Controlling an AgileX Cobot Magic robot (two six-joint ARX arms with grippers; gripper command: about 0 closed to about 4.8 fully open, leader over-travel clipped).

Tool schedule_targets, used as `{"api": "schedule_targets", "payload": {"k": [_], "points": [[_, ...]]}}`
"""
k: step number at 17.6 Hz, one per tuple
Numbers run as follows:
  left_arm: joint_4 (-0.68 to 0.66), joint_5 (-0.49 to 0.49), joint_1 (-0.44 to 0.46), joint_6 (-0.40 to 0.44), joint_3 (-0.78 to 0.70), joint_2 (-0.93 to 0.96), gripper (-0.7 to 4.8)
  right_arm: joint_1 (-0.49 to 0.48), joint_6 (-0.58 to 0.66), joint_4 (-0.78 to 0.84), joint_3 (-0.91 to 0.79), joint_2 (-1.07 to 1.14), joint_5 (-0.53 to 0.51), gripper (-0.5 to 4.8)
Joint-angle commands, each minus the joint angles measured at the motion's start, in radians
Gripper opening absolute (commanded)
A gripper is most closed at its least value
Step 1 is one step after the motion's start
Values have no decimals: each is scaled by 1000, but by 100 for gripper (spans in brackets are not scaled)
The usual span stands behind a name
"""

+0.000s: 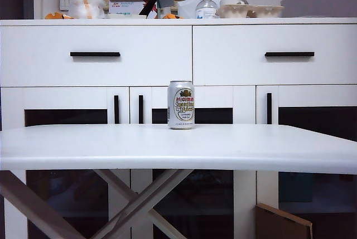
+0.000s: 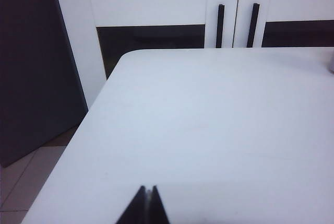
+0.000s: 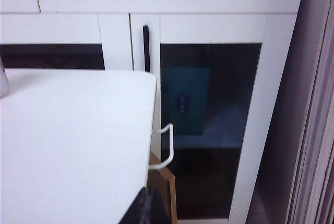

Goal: Pick up a can of beer from the white table, open the left drawer, place the beer inside the drawer, and finally close the drawer.

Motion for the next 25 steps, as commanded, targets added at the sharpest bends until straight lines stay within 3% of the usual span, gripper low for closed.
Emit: {"api": "schedule_targets", "payload": {"k": [1, 5, 7, 8, 13, 17, 20, 24, 25], "points": [[11, -5, 0, -3, 2, 0, -6, 0, 2, 37, 5, -1, -2, -1], [1, -5, 0, -11, 2, 0, -6, 0, 31, 36, 13, -1, -2, -2], [-23, -53, 1, -154, 9, 0, -6, 0, 62, 35, 61, -1, 2, -3], [-31, -52, 1, -187, 31, 1, -6, 0, 62, 33, 113, 2, 3, -3], [-28, -100, 2, -156, 267, 130, -6, 0, 114, 39, 409, 246, 1, -3], [-15, 9, 1, -158, 481, 372, -6, 0, 137, 88, 636, 537, -113, -3], [-14, 160, 0, -158, 645, 538, -6, 1, 158, 143, 761, 710, -198, -3], [-80, 334, -1, -158, 892, 737, -6, 8, 159, 165, 913, 925, -351, -3], [-106, 354, -1, -158, 943, 772, -6, 30, 159, 166, 945, 967, -350, -3]]}}
